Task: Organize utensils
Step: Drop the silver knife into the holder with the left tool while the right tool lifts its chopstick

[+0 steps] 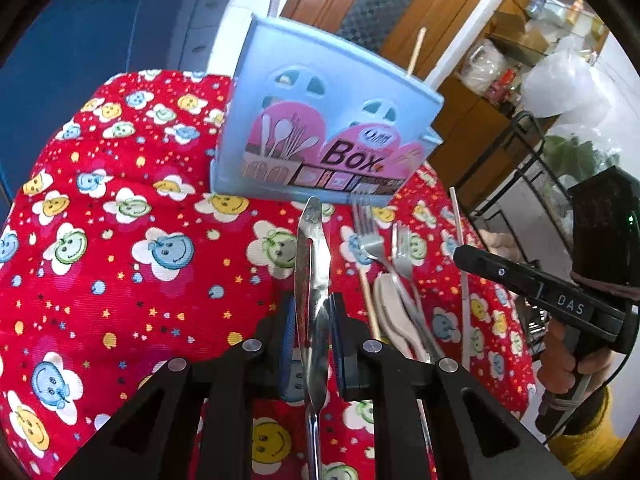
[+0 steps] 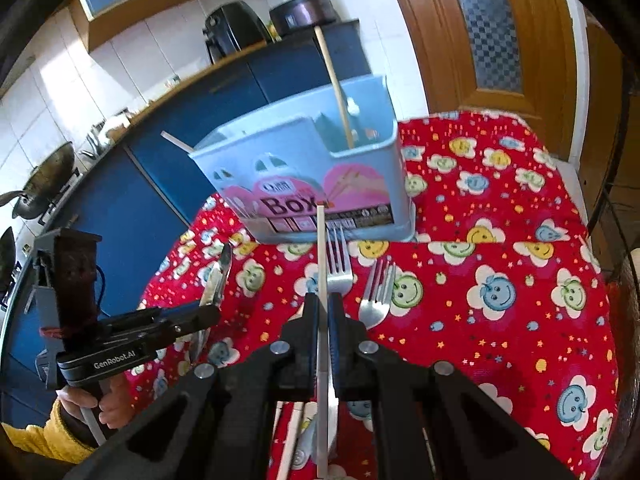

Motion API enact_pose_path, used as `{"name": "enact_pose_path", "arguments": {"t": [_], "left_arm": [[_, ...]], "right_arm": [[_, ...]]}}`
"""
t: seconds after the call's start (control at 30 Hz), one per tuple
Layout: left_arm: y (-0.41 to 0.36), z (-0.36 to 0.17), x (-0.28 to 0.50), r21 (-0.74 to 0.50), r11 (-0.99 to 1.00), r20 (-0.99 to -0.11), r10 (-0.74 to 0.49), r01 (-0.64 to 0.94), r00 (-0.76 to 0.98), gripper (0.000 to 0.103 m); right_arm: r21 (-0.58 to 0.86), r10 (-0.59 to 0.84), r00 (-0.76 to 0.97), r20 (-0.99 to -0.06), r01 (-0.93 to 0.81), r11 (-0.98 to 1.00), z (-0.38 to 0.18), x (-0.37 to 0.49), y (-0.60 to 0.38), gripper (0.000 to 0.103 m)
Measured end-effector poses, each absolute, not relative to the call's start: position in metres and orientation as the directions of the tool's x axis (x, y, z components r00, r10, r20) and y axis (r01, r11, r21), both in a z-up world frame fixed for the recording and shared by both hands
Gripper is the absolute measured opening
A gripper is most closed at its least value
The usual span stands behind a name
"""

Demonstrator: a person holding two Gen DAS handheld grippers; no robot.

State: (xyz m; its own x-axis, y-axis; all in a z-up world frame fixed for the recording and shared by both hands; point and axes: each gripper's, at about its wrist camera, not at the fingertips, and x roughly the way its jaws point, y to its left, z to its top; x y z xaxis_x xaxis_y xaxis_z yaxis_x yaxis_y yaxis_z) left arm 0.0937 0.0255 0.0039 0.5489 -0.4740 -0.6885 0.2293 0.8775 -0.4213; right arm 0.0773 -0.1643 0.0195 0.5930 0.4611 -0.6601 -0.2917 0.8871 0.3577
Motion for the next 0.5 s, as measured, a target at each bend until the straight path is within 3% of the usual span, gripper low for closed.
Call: {"name": "enact_pose_path", "arguments": {"t": [0.3,0.37,0.5], "left_arm": [[0.032,0.029,0.076,-0.419,0.874,-0.618,-0.473,0.245,0.628,0.015],[0.033,0.036,0.071,-0.416,0.873,-0.596,-0.474,0.255,0.648,0.004],[0.035,0.053,0.063,-0.413,0.866,-0.551,-0.485,0.283,0.679,0.004]], "right_arm": [[0.33,0.442,0.69,-0.573,-0.3,0.895,0.051,0.06,-0.168,0.006],[0.312,0.431,0.711,-0.556,-0.302,0.901,0.059,0.058,-0.166,0.006],[0.282,0.418,0.734,-0.536,-0.311,0.908,0.069,0.054,-0.161,0.006]]}}
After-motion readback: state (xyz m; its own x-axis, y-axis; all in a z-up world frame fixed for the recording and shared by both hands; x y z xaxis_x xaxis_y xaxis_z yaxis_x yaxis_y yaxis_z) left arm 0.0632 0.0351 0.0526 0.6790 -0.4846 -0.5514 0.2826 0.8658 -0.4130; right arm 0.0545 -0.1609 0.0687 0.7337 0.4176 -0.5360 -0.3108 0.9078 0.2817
